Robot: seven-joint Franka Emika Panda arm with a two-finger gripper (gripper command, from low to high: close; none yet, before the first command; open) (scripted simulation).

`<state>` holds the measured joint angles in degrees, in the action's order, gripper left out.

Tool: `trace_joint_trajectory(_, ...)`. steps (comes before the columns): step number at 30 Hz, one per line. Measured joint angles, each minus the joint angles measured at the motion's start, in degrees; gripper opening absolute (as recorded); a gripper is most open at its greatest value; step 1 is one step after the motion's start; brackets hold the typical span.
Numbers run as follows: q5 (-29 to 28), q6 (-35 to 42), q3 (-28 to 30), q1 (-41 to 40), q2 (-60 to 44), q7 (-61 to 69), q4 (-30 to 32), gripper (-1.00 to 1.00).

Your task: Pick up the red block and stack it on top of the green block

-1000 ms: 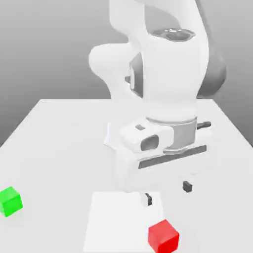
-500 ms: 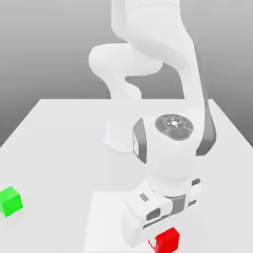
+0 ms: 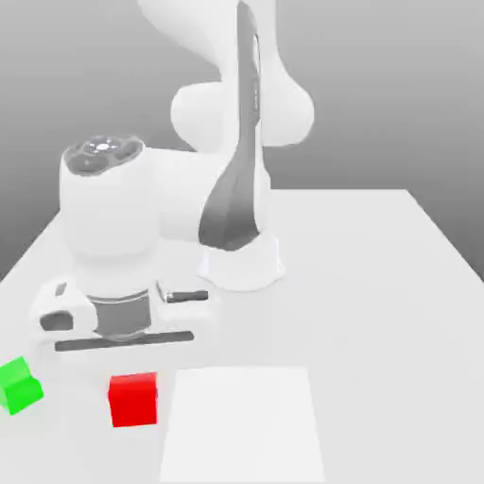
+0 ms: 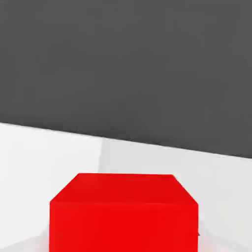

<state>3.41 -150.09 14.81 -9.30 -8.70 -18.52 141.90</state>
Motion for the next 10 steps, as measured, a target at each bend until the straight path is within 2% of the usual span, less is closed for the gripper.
trace_joint_trajectory(2, 0.9, 0.3, 3.3, -3.6, 0.7, 1.4, 0.4, -1.00)
trace_joint_trajectory(4, 4.1, -1.1, 5.6, -8.0, -1.8, 4.5, -0.3, -1.00)
trace_joint_trajectory(6, 8.2, -4.2, 4.7, -11.6, -6.2, 7.7, -1.2, -1.00)
trace_joint_trajectory(7, 9.8, -5.7, 3.9, -12.7, -8.0, 8.9, -1.4, 1.00)
trace_joint_trajectory(10, 9.8, -5.7, 3.9, -12.7, -8.0, 8.9, -1.4, 1.00)
